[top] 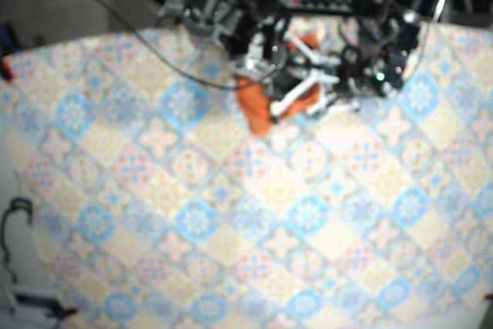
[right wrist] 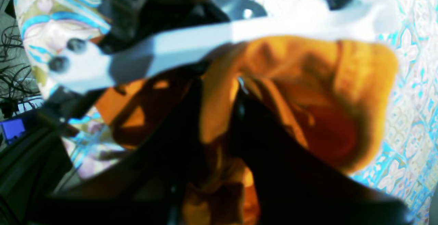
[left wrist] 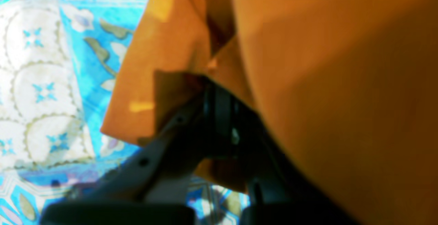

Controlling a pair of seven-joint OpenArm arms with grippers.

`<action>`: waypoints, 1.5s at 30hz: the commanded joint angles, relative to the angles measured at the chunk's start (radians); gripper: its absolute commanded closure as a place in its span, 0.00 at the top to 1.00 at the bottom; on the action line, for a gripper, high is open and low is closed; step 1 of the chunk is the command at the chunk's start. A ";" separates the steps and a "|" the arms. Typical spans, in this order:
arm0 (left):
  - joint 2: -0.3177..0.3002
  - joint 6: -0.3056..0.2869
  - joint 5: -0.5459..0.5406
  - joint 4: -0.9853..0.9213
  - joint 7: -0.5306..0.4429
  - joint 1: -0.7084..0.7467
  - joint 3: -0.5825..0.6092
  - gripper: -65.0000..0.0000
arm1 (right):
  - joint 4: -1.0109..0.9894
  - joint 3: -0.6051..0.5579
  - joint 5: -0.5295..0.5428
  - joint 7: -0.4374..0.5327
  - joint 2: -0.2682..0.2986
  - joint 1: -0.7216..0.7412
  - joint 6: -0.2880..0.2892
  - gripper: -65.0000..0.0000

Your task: Fold the T-shirt properly

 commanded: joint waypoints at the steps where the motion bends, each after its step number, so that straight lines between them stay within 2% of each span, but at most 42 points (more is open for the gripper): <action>1: 0.001 0.007 0.013 0.003 0.005 -0.002 0.004 0.00 | 0.012 -0.001 0.000 0.017 -0.012 0.014 -0.006 0.00; 3: 0.001 0.007 0.013 0.003 0.005 -0.002 0.004 0.00 | -0.002 -0.003 0.000 0.017 -0.014 0.035 -0.006 0.00; 7: 0.001 0.007 0.013 0.003 0.005 -0.002 0.004 0.00 | -0.048 -0.003 -0.003 0.019 -0.060 0.042 -0.006 0.00; 14: 0.001 0.005 0.013 0.003 0.005 -0.002 0.004 0.00 | -0.120 -0.003 -0.003 0.051 -0.089 0.074 -0.008 0.00; 38: -0.005 0.004 0.000 0.006 -0.111 0.004 -0.002 0.00 | -0.206 0.027 -0.003 0.053 -0.091 0.077 -0.008 0.00; 45: -0.005 0.004 -0.001 0.031 -0.136 0.004 -0.006 0.20 | -0.206 0.027 -0.003 0.053 -0.091 0.077 -0.008 0.00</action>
